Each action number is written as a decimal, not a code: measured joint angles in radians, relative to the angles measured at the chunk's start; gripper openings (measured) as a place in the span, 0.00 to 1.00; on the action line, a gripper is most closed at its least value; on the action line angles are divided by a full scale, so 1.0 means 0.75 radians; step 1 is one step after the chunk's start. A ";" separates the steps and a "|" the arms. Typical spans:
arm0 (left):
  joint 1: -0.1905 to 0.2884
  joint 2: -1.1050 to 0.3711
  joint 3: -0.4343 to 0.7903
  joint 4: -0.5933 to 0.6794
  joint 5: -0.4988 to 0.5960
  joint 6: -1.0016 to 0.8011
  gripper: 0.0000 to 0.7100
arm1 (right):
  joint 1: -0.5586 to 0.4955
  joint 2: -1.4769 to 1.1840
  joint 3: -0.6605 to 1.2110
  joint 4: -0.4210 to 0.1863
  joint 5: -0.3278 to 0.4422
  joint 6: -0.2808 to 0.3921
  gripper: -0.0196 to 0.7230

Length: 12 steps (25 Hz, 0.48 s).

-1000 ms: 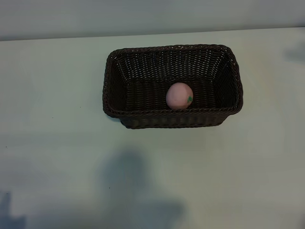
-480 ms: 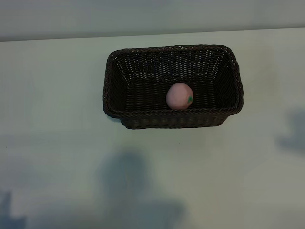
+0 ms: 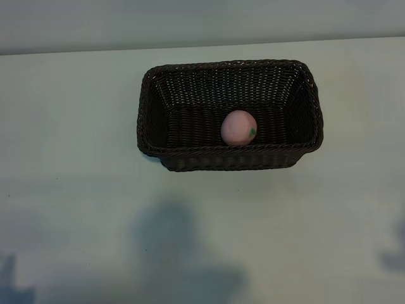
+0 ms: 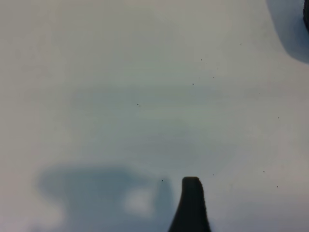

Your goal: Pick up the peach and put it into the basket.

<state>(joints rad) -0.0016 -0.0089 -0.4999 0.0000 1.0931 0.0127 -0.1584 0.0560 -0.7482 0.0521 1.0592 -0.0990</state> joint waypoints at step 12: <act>0.000 0.000 0.000 0.011 0.000 0.006 0.83 | 0.000 -0.085 0.336 0.004 0.020 0.005 0.83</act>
<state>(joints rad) -0.0016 -0.0089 -0.4999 0.0082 1.0931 0.0174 -0.1584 -0.0076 -0.4962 0.0553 1.0741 -0.0950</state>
